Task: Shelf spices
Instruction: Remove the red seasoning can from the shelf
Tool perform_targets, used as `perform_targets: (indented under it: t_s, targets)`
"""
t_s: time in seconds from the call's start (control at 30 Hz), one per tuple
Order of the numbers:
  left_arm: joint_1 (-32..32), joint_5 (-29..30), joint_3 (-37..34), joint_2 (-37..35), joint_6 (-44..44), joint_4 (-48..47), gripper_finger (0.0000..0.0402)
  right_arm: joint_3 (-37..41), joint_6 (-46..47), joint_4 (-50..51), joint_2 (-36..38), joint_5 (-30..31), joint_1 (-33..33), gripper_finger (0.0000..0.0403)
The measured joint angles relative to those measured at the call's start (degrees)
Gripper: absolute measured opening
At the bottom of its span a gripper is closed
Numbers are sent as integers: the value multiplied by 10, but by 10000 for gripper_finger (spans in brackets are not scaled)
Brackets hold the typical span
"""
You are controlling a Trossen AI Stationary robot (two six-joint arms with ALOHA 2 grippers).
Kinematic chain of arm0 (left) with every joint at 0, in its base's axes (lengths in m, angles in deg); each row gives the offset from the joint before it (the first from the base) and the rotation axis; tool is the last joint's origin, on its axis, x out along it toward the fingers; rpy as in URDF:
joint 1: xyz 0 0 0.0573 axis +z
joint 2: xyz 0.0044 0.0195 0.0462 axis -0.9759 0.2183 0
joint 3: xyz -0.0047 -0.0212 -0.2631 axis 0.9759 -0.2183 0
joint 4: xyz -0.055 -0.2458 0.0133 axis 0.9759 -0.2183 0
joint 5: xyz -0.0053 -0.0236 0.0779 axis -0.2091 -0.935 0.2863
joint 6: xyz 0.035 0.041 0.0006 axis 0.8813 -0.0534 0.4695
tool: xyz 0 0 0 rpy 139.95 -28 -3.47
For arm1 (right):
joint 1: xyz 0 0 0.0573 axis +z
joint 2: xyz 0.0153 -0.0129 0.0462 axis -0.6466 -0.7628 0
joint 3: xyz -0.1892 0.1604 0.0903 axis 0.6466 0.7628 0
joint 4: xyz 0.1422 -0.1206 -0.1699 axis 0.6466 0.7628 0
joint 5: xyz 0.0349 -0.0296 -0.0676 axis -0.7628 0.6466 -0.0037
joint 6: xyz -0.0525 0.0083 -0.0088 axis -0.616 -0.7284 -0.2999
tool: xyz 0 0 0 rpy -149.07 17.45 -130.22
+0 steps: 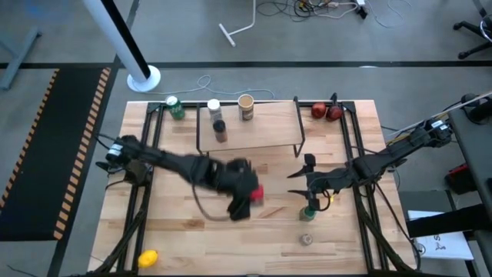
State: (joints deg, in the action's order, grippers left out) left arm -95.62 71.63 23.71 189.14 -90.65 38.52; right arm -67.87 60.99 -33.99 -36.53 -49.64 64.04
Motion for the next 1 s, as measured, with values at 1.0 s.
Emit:
perform_targets:
  t_s: [1.0]
  targets:
    - [-76, -9, -209, 11, -143, 413, 207, 0, 13, 1, 23, 32, 0, 199]
